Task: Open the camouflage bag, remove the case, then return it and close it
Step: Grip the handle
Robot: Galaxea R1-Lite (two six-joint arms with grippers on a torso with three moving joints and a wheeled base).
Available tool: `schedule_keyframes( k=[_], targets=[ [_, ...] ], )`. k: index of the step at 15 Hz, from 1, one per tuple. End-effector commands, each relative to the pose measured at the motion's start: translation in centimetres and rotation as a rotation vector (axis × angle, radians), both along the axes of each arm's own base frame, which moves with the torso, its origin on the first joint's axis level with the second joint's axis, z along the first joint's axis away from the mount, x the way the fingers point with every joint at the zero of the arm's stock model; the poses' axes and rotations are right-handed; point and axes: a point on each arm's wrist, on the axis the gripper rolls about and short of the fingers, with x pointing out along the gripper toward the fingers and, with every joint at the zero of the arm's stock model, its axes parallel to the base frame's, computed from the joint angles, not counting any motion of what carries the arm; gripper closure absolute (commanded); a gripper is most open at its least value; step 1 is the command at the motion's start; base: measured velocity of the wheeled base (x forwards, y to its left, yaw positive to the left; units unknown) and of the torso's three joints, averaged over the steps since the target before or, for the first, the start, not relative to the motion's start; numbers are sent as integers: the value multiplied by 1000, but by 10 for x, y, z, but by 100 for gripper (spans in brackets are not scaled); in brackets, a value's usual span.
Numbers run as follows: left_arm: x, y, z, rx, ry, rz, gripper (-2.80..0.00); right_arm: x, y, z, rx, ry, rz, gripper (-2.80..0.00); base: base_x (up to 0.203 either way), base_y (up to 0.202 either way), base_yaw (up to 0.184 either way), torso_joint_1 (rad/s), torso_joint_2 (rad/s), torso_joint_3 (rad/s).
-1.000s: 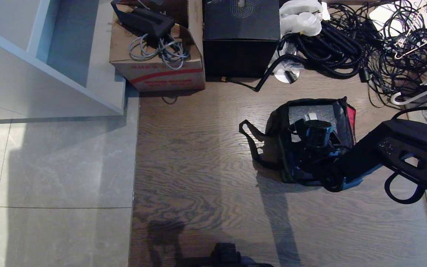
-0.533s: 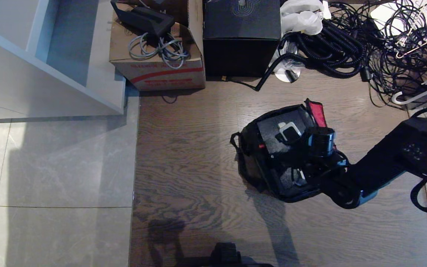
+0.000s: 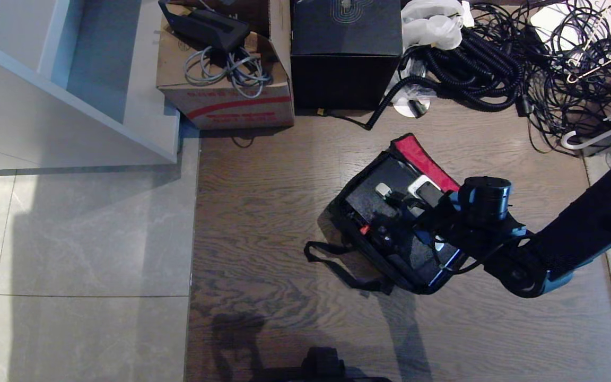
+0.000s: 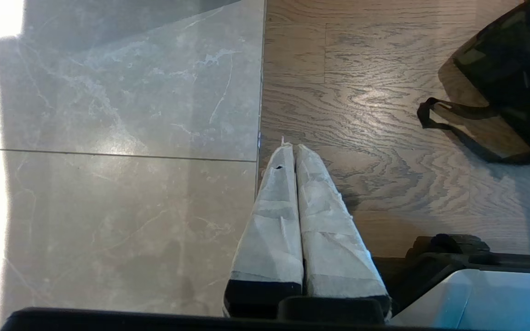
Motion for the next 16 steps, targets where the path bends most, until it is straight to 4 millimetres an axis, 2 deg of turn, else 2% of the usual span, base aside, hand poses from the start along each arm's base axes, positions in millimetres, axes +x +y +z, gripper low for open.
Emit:
schedule_keyframes(
  k=[1, 5, 6, 7, 13, 16],
  targets=[
    [0, 0, 0, -1, -2, 0, 0, 5, -5, -1, -4, -20, -14, 0, 0, 0, 0, 0, 0, 0],
    [0, 0, 0, -1, -3, 0, 0, 18, -8, -2, 3, -42, -35, 0, 0, 0, 0, 0, 0, 0],
    [0, 0, 0, -1, -2, 0, 0, 18, -9, -5, -2, -27, -36, -67, 0, 0, 0, 0, 0, 0],
    [0, 0, 0, -1, -2, 0, 0, 17, -9, -10, -7, -16, -28, -280, 0, 0, 0, 0, 0, 0],
    [0, 0, 0, -1, -2, 0, 0, 16, -8, -11, -1, -5, -87, -280, 0, 0, 0, 0, 0, 0],
    [0, 0, 0, -1, -2, 0, 0, 7, 10, -17, -15, 24, -196, -280, 0, 0, 0, 0, 0, 0]
  ],
)
